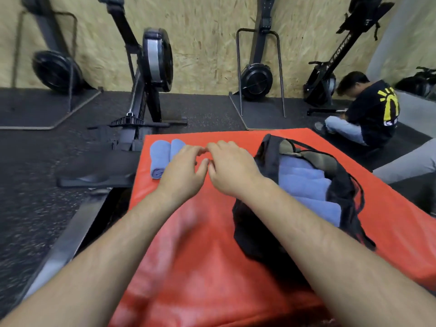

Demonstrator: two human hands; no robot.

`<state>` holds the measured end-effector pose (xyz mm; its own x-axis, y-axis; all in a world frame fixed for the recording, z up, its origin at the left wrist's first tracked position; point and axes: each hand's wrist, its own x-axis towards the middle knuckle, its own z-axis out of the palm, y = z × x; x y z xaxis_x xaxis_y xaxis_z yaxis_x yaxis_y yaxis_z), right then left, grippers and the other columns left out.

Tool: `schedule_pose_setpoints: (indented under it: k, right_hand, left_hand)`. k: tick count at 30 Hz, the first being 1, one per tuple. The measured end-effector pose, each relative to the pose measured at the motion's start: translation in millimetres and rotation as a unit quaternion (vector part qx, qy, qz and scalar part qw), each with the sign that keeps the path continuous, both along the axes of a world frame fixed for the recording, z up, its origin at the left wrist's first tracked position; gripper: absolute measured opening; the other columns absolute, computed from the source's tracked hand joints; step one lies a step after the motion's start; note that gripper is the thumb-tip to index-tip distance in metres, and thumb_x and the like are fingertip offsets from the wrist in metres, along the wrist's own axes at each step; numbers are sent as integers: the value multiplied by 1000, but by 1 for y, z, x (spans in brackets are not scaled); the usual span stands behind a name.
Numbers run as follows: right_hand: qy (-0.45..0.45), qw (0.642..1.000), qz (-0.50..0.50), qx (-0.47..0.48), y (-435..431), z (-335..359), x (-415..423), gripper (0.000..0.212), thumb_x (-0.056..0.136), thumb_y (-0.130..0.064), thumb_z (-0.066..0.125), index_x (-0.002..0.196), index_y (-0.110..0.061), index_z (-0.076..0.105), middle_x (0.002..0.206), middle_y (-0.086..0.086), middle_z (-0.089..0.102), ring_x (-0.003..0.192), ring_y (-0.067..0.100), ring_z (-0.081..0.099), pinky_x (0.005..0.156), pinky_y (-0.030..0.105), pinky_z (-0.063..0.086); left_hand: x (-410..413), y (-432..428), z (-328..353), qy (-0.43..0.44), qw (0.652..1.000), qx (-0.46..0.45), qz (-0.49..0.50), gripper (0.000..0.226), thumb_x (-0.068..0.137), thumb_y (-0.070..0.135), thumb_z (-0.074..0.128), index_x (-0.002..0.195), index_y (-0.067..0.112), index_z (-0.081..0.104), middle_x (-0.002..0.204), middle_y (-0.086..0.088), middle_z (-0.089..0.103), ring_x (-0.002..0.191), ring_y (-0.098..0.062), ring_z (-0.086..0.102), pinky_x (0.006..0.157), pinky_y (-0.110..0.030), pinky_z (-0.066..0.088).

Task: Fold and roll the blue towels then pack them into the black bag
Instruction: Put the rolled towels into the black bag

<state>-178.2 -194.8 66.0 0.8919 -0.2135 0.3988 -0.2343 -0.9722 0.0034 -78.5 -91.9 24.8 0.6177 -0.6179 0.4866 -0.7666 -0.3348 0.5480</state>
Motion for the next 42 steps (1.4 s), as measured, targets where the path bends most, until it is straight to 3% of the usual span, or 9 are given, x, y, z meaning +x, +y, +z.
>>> schedule_pose_setpoints:
  k: [5, 16, 23, 25, 28, 31, 36, 39, 42]
  right_hand:
    - [102, 994, -8, 46, 17, -35, 96, 43, 94, -25, 51, 136, -17, 46, 126, 11, 54, 114, 34, 56, 86, 40, 46]
    - [118, 909, -141, 374, 5, -110, 210, 61, 88, -42, 63, 142, -26, 38, 135, 15, 57, 122, 34, 57, 98, 37, 46]
    - [-14, 867, -150, 474, 3, -97, 152, 49, 90, -14, 56, 137, -17, 44, 128, 15, 62, 112, 32, 61, 87, 32, 46]
    - [-57, 863, -129, 485, 12, -85, 119, 50, 90, -13, 55, 137, -18, 42, 122, 16, 65, 105, 32, 63, 79, 31, 46]
    - [-112, 851, -85, 506, 25, -62, 72, 46, 94, -17, 54, 138, -21, 39, 116, 13, 67, 94, 28, 65, 70, 26, 43]
    - [-82, 850, -40, 520, 29, -38, 25, 50, 95, -34, 57, 140, -26, 37, 116, 0, 66, 88, 11, 65, 72, 13, 49]
    - [-55, 986, -22, 156, -1, -13, -55, 48, 80, -30, 64, 127, -22, 57, 128, 0, 49, 120, 23, 46, 98, 42, 45]
    - [-16, 998, 39, -55, -23, 5, -98, 68, 68, -24, 61, 135, -25, 52, 151, 2, 40, 143, 28, 29, 117, 47, 24]
    - [55, 995, 44, -77, -39, 10, -122, 61, 70, -30, 64, 130, -27, 54, 130, -4, 58, 134, 23, 44, 122, 43, 12]
  left_hand:
    - [64, 26, -16, -12, 980, 155, 126, 37, 97, 27, 50, 133, 19, 56, 131, -8, 56, 121, -32, 52, 91, -43, 43]
    - [112, 31, -51, 33, 972, 189, 136, 35, 99, 26, 45, 131, 17, 56, 132, -9, 54, 119, -33, 53, 94, -43, 43]
    - [102, 15, -47, 176, 977, 78, 89, 38, 102, 25, 43, 135, 9, 52, 129, -15, 60, 122, -32, 55, 99, -36, 43]
    - [88, 11, -37, 252, 963, 35, 92, 43, 103, 37, 43, 138, 12, 48, 123, -7, 61, 116, -29, 59, 94, -30, 43]
    - [59, 8, -19, 399, 914, -69, 42, 52, 93, 57, 52, 132, 23, 48, 113, -4, 67, 94, -28, 69, 88, -48, 57]
    - [23, 7, -6, 447, 883, -137, -44, 44, 93, 38, 66, 130, 22, 49, 110, -10, 70, 86, -23, 73, 76, -48, 62]
    - [-22, 20, 7, 372, 917, -81, -122, 50, 76, 26, 68, 124, 34, 57, 108, 0, 69, 84, -13, 67, 64, -33, 58]
    - [-57, 22, 17, 311, 929, -26, -199, 55, 72, 16, 63, 123, 37, 59, 111, 2, 68, 83, -10, 64, 62, -38, 57]
    - [-82, 13, 20, 289, 925, 6, -248, 58, 72, 11, 64, 125, 32, 59, 114, 2, 69, 91, -28, 67, 71, -45, 57]
